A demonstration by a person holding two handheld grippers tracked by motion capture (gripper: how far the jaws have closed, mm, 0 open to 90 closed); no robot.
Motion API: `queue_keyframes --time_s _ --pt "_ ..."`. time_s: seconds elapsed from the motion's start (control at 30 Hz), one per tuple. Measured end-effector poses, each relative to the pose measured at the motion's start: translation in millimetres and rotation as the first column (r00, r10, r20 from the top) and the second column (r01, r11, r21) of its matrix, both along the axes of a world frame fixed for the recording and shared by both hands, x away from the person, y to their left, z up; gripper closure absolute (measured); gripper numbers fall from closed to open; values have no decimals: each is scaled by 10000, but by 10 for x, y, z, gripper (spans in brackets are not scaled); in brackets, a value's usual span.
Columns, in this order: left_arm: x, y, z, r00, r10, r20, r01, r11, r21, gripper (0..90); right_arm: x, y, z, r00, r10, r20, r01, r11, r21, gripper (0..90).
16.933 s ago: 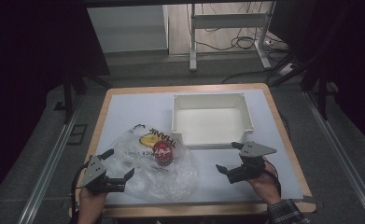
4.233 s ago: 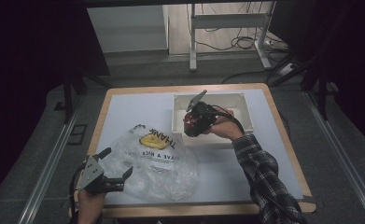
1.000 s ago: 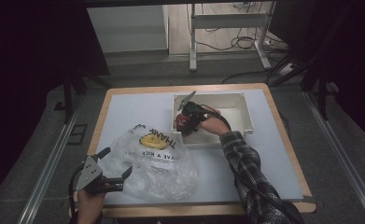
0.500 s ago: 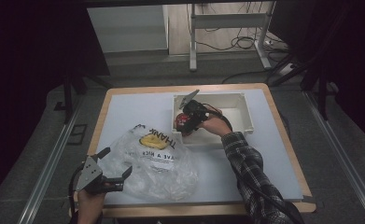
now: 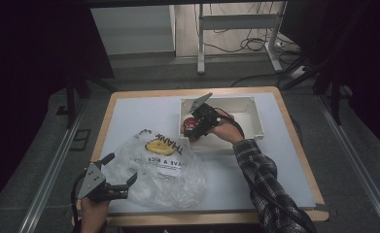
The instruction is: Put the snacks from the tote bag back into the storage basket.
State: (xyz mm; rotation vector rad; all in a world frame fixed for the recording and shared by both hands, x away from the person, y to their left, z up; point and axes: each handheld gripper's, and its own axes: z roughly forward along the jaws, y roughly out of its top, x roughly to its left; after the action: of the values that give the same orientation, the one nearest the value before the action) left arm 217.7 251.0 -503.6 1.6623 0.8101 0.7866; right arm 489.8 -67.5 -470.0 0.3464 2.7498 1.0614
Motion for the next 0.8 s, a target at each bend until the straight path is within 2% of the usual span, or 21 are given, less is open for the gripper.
queue_keyframes --time_s 0.43,0.8 --pt "-1 -3 -1 10000 23 13 -23 10000 26 5 -84 -52 60 9997 -101 234 89 9987 496 82" --pt "0 -6 -2 10000 23 10 -23 10000 47 5 -138 -118 61 9995 -225 233 203 9957 907 60"
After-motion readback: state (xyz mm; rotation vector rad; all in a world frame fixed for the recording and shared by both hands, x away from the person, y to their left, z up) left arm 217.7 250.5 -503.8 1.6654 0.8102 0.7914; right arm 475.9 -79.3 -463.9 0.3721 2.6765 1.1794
